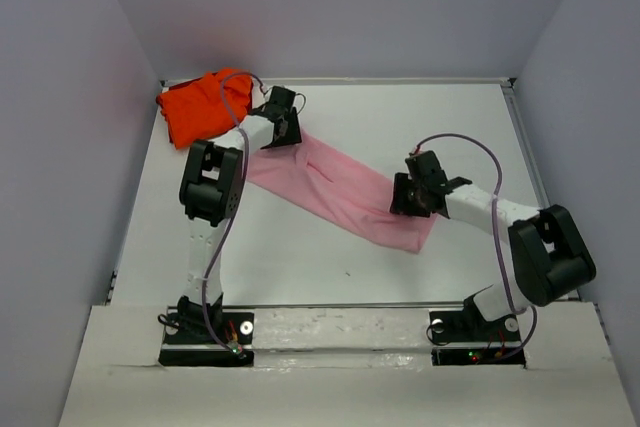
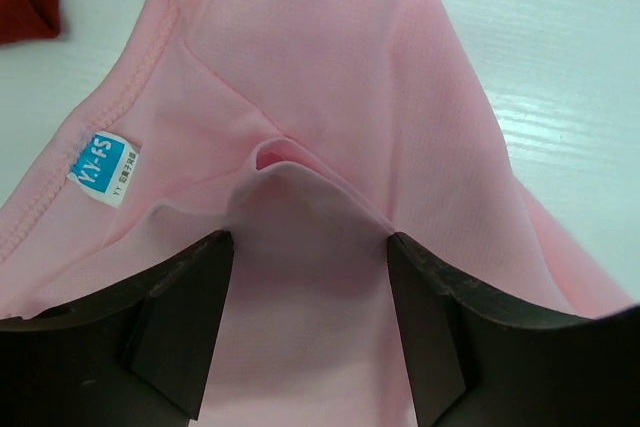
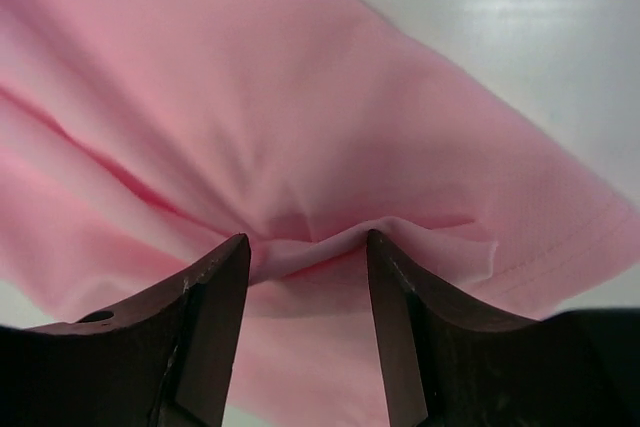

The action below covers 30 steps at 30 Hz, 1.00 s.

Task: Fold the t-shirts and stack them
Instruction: Rotate the rectangle-folded T-shirt at the center of the board.

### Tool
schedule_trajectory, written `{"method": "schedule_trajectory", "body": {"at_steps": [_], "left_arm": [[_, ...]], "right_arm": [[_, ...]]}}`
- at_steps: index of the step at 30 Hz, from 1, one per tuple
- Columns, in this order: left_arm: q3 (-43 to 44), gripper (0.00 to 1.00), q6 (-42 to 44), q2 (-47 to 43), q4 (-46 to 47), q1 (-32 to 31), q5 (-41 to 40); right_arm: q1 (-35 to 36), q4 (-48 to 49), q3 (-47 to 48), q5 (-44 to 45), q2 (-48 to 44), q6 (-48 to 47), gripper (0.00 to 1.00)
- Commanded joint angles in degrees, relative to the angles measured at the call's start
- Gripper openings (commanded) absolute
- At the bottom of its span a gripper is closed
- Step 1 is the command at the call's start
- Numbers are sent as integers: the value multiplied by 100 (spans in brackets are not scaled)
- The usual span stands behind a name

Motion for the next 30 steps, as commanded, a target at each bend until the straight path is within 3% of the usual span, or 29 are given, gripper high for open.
{"method": "schedule_trajectory", "body": {"at_steps": [1,5,11,21,30], "left_arm": [[553,75,176,182,-277,-3,102],[1090,75,220,567,-462,-46,208],[1978,75,317,1095,-690,-222,252],[3217,75,326,1878,-822,-416,489],[3490,76,326,2089,-506,-653,657]], "right_arm": [[160,-101,-467,-386,-853,357,57],[318,-268,-705,-885,-1408,445,57],[652,-356,-1004,-790,-1664,516,60],[1197,-532,-654,-465,-1611,499,61],[1443,-366,-512,-509,-926,410,62]]}}
